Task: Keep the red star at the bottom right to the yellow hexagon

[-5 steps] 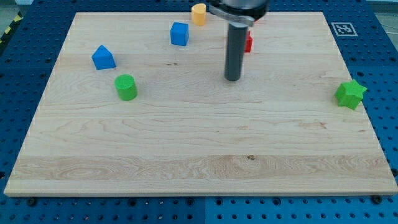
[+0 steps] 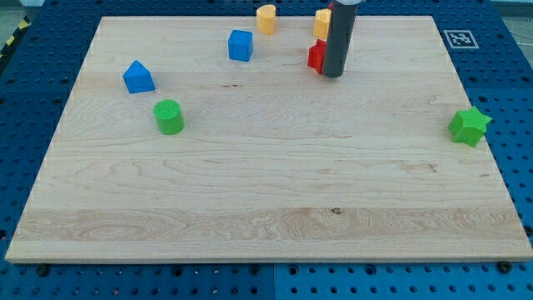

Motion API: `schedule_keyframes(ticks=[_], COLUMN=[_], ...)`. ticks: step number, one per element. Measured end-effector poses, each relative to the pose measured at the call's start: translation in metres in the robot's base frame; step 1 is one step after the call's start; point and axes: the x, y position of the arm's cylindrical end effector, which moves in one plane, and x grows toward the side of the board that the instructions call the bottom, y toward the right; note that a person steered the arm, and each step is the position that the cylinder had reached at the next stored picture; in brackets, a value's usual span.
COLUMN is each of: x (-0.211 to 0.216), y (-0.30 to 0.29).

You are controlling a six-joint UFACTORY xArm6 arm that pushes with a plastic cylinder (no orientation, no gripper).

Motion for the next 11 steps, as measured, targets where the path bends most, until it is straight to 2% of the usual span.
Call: schedule_keyframes(ticks=[3, 11], x=[-0.059, -0.067], y=[0.000, -0.056])
